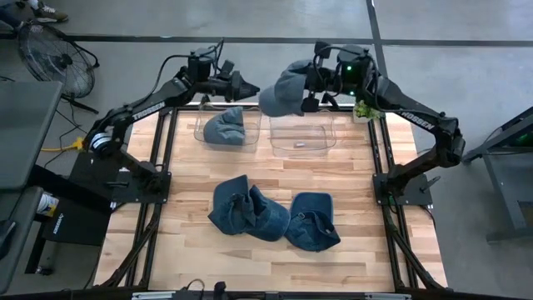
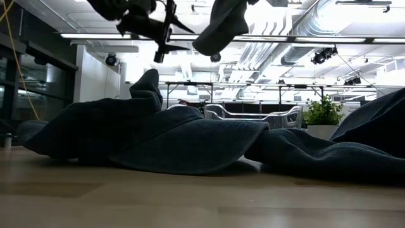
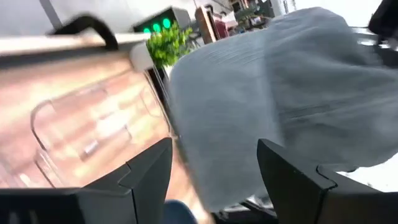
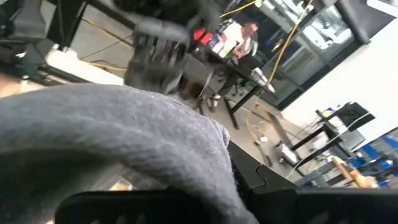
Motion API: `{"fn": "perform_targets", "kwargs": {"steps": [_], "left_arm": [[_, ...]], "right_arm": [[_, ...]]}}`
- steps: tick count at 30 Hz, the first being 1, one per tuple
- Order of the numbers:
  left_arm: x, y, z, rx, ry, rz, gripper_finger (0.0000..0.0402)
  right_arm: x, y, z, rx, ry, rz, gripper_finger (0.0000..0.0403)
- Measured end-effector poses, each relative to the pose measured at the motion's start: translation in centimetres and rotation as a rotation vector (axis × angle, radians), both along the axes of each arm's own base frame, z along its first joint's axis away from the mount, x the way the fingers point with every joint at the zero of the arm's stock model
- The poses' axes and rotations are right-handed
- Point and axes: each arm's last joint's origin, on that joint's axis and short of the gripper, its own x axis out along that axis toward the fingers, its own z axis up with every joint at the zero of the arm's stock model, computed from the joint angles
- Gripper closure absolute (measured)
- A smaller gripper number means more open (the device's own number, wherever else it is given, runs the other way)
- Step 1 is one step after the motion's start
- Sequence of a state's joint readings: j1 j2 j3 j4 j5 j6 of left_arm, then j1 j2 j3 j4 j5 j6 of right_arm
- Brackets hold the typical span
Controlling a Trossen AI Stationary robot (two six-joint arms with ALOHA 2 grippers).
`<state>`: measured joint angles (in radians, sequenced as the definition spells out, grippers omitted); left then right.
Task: Pick & Place hat
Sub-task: Put the gray cap into the left transparent bin
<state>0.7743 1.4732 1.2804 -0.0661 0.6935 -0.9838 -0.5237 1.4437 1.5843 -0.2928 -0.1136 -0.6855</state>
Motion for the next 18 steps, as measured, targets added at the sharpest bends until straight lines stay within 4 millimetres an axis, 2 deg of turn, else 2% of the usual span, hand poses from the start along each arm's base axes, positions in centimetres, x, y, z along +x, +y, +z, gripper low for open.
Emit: {"fn": "perform_targets", "kwargs": {"steps": [6,12,18], "left_arm": [[1.7,1.5,-1.2,-0.099,-0.089,-0.106,0.017],[3.0,1.8,-0.8,-0.107,-0.211,-0.164,0.017],[3.0,1.8,-0.4,-0.109,-0.242,-0.172,0.017]], "right_arm": [[-0.6,-0.5,1.1,-0.041,-0.023,-0.025,0.0402],[-0.8,-0.8,1.2,-0.045,-0.029,-0.043,0.0402],[-0.8,-0.8,1.3,-0.036,-0.042,-0.045,0.0402]]}}
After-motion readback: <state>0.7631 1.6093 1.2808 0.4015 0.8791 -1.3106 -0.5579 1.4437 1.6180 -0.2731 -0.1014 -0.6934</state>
